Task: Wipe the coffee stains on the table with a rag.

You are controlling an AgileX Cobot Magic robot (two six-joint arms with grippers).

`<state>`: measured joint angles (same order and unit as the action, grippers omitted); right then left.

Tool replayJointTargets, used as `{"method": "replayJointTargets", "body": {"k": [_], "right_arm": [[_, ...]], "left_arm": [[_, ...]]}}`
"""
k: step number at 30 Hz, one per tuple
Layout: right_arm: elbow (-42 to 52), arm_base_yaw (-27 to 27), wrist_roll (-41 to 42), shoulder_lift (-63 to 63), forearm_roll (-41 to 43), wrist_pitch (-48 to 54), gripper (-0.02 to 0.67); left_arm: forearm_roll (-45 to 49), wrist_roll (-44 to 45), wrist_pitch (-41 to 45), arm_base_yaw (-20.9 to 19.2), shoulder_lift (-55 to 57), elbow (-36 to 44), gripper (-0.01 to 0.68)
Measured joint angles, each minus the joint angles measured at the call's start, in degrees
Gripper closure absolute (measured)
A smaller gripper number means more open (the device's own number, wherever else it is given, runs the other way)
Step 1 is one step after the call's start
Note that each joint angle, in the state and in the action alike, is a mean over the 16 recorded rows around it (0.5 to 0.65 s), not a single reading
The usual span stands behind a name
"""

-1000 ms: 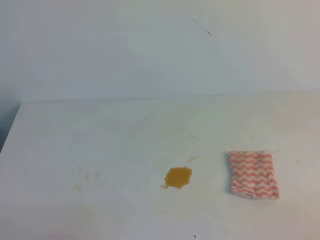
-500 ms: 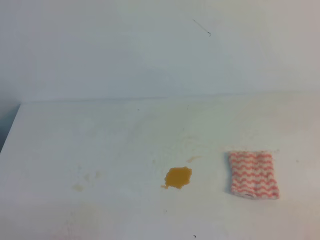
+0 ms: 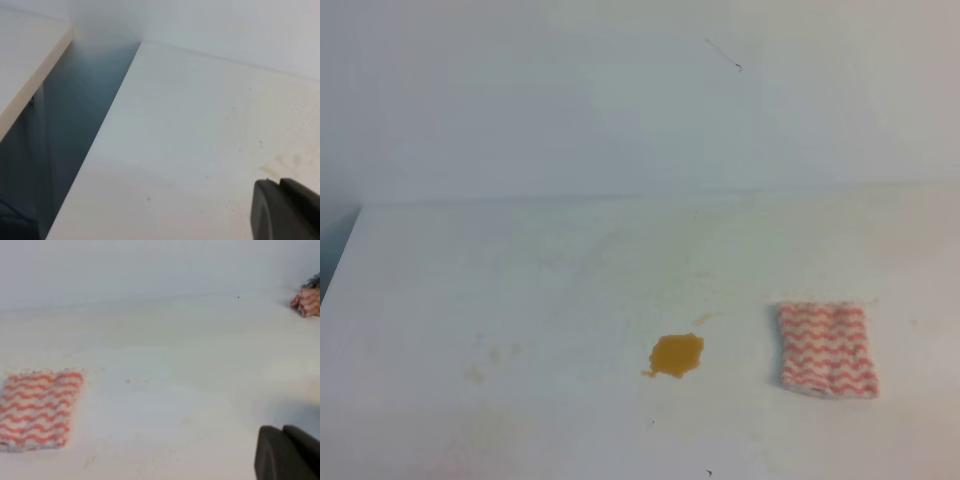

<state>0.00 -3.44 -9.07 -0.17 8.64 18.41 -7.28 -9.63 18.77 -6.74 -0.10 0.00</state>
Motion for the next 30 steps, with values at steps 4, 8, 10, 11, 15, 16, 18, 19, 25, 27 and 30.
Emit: {"method": "replayJointTargets", "body": {"k": [4, 8, 10, 11, 15, 16, 18, 19, 25, 27, 30], "right_arm": [[0.0, 0.0, 0.0, 0.0, -0.1, -0.7, 0.652], [0.0, 0.0, 0.0, 0.0, -0.1, -2.7, 0.652], [0.0, 0.0, 0.0, 0.0, -0.2, -4.2, 0.652], [0.0, 0.0, 0.0, 0.0, -0.2, -5.1, 0.652], [0.0, 0.0, 0.0, 0.0, -0.2, -9.0, 0.652], [0.0, 0.0, 0.0, 0.0, -0.3, -10.1, 0.652], [0.0, 0.0, -0.2, 0.0, -0.5, -12.4, 0.652], [0.0, 0.0, -0.4, 0.0, -0.8, -13.3, 0.652], [0.0, 0.0, -1.8, 0.0, -2.7, -22.4, 0.652], [0.1, 0.0, -2.2, -0.1, -3.6, -27.0, 0.653], [0.1, 0.0, -2.8, -0.1, -5.1, -33.8, 0.653]], "left_arm": [[0.0, 0.0, 0.0, 0.0, 0.1, 0.0, 0.674], [0.0, 0.0, 0.0, 0.0, 0.1, 0.0, 0.674], [0.0, 0.0, 0.0, 0.0, 0.0, 0.0, 0.674], [0.0, 0.0, 0.0, 0.0, 0.0, 0.0, 0.674], [0.0, 0.0, 0.0, 0.0, -0.1, 0.0, 0.674], [0.0, 0.0, 0.0, 0.0, -0.1, 0.0, 0.674], [0.0, 0.0, 0.0, 0.0, -0.1, 0.0, 0.674], [0.0, 0.0, 0.0, 0.0, -0.1, 0.0, 0.674], [-0.1, 0.0, 0.0, 0.0, -0.1, 0.0, 0.674], [-0.1, 0.0, 0.0, 0.0, -0.1, 0.0, 0.674], [-0.1, 0.0, 0.0, 0.0, 0.0, 0.0, 0.674]]}}
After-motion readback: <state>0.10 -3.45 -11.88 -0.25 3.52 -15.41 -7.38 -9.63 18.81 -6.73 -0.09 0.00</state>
